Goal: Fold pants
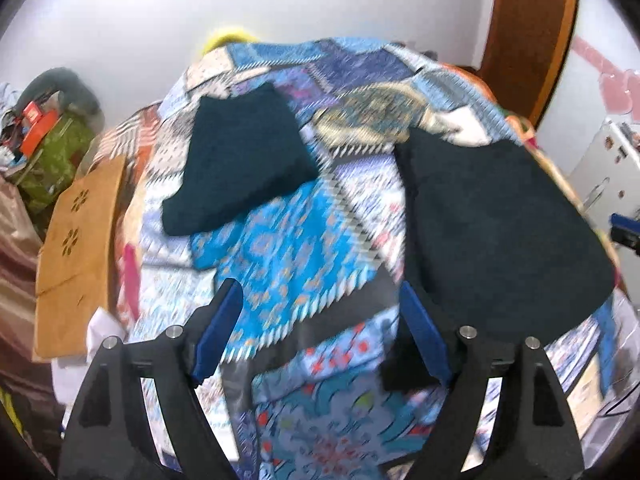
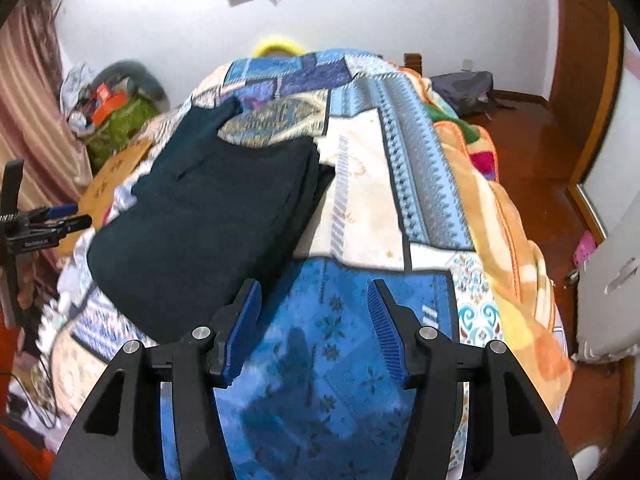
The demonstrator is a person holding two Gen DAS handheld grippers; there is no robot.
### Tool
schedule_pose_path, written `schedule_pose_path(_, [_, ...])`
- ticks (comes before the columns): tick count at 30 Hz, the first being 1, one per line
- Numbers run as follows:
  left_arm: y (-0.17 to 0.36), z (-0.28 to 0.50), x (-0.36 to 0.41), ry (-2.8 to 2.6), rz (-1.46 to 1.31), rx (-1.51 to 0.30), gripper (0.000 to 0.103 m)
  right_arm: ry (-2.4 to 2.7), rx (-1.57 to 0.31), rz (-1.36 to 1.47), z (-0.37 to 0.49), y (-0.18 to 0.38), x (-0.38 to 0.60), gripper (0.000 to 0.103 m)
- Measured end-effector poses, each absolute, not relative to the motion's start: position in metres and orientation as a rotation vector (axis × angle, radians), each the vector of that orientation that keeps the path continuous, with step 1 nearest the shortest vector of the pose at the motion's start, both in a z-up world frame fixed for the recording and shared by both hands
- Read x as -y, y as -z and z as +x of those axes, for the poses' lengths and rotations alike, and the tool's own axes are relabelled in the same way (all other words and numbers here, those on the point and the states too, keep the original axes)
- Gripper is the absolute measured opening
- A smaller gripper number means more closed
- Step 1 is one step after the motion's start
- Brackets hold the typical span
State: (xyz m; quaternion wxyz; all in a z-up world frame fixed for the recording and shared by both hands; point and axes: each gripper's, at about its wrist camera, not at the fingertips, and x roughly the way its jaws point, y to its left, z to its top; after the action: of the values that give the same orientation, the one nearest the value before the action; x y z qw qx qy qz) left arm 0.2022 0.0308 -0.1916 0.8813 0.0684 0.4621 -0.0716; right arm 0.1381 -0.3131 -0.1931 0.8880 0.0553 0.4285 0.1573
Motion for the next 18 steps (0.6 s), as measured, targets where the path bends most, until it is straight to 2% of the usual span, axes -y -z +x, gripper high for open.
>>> schedule_pose_path(6, [0.199, 0.249, 0.014, 0.326, 0.111, -1.047, 0.083, -0.374, -0.890, 0.185, 0.161, 0.196, 0.297, 0.068])
schedule_pose_path(16, [0.254, 0.297, 0.044, 0.492, -0.016, -1.293, 0.084, -0.477, -1.059, 0.262, 0.190, 0.244, 0.273, 0.069])
schedule_pose_path(18, [0.256, 0.300, 0.052, 0.525, 0.012, -1.299, 0.088, -0.514, -1.065, 0.302, 0.193, 0.249, 0.271, 0.070])
